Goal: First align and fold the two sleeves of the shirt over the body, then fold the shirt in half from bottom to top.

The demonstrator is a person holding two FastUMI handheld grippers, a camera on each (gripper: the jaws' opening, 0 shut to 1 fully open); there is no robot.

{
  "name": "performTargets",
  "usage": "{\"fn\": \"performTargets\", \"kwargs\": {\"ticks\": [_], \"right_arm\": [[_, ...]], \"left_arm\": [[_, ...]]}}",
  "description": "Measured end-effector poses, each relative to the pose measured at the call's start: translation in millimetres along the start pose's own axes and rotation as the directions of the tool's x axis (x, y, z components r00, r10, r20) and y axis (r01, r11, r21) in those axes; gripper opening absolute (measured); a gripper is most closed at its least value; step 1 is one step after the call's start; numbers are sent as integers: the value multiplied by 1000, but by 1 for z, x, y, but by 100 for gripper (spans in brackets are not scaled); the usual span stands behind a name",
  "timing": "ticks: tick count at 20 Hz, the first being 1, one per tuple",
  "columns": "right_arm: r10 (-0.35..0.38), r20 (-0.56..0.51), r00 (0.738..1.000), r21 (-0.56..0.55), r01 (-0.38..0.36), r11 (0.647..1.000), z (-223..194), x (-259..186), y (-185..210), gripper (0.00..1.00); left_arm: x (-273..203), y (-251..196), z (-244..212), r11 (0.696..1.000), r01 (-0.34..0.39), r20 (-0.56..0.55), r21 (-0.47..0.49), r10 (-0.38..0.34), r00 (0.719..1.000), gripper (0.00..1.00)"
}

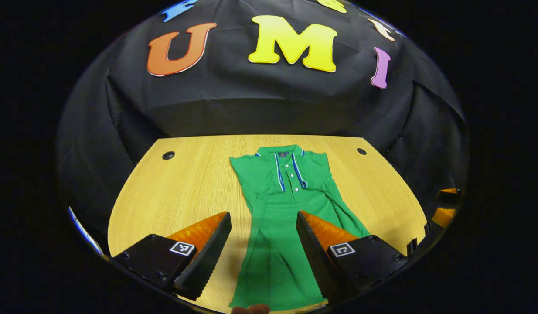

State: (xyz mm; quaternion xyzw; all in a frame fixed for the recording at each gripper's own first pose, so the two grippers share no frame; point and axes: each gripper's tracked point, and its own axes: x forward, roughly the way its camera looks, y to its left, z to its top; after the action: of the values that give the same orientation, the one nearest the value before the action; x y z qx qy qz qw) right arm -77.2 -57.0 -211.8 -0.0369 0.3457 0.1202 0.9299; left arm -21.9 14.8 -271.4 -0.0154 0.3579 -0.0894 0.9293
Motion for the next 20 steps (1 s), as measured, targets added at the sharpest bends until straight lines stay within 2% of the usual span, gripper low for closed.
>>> {"fn": "performTargets", "kwargs": {"ticks": [2,3,4,5,8,9,11,12,15,17,20], "right_arm": [[9,-50,999,-36,-11,999,-24,-3,3,99],[14,-100,995,-44,-18,999,-46,-6,4,94],[9,-131,991,-50,-15,999,-60,-10,2,98],[1,-160,987,-59,-11,998,-72,-14,-1,94],[-19,-238,971,-60,4,998,-103,-21,-8,98],[-23,-281,959,-59,7,998,-116,-22,-10,94],[-21,-350,936,-63,-2,998,-138,-19,-10,98],[-18,-396,918,-79,-15,997,-153,-14,-6,95],[-23,-466,885,-102,-27,994,-174,-4,-3,100],[-16,-486,874,-90,-32,995,-179,4,1,95],[-38,-507,861,-107,-19,994,-187,20,-2,94]], "left_arm": [[-25,8,-41,999,2,-42,34,0,999,99],[-41,17,-67,999,-1,-74,38,4,997,99],[-51,19,-82,999,8,-97,36,-5,995,99],[-60,21,-97,999,18,-119,39,-13,993,99],[-83,25,-144,997,54,-203,55,-42,978,99],[-88,29,-163,995,64,-246,71,-44,968,99],[-85,35,-186,992,69,-290,105,-36,956,99],[-79,36,-198,992,82,-310,101,-47,950,99],[-64,36,-207,991,103,-343,91,-66,937,99],[-61,40,-214,993,98,-357,70,-67,932,99],[-58,38,-230,996,91,-408,21,-75,910,99]]}}
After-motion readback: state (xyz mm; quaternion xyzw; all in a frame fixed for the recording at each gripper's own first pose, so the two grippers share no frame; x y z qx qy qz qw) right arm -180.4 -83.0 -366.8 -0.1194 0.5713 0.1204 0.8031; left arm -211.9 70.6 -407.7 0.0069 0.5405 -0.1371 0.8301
